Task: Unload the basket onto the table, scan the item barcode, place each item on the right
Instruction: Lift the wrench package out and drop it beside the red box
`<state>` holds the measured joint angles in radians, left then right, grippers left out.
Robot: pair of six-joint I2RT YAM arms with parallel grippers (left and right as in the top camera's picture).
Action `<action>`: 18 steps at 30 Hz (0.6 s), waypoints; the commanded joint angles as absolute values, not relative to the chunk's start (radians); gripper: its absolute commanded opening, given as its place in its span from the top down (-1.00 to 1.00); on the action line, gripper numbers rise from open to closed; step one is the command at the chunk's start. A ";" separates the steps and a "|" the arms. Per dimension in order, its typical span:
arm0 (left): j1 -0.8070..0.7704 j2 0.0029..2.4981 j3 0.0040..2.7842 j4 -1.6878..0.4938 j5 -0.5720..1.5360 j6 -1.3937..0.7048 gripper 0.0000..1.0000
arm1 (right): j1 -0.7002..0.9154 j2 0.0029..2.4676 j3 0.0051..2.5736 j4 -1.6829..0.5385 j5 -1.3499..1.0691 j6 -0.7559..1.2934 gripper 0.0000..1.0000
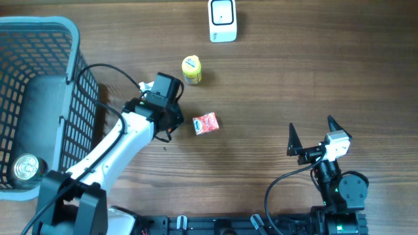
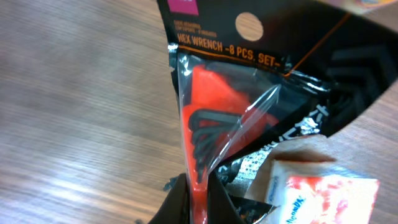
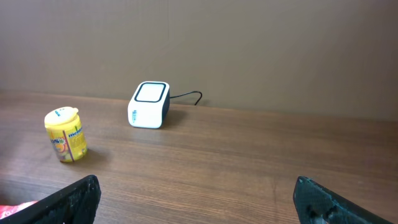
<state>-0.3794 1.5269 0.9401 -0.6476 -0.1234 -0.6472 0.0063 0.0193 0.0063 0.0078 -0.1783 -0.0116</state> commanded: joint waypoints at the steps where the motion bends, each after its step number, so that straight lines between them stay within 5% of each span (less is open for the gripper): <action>1: -0.398 1.579 0.900 -0.582 -0.140 -0.633 0.92 | 0.010 0.011 0.005 0.013 -0.173 0.000 -1.00; 7: -0.397 1.706 0.900 -0.561 -0.159 -0.632 0.89 | 0.010 0.011 0.005 0.013 -0.173 0.001 -1.00; 8: -0.397 1.695 0.900 -0.568 -0.164 -0.627 -0.05 | 0.010 0.011 0.005 0.013 -0.173 0.001 -1.00; 10: -0.397 1.657 0.903 -0.592 -0.198 -0.609 -1.00 | 0.010 0.011 0.005 0.013 -0.173 0.001 -1.00; 18: -0.394 1.069 1.072 -0.835 -0.346 -0.583 -1.00 | 0.010 0.011 0.005 0.013 -0.173 0.001 -1.00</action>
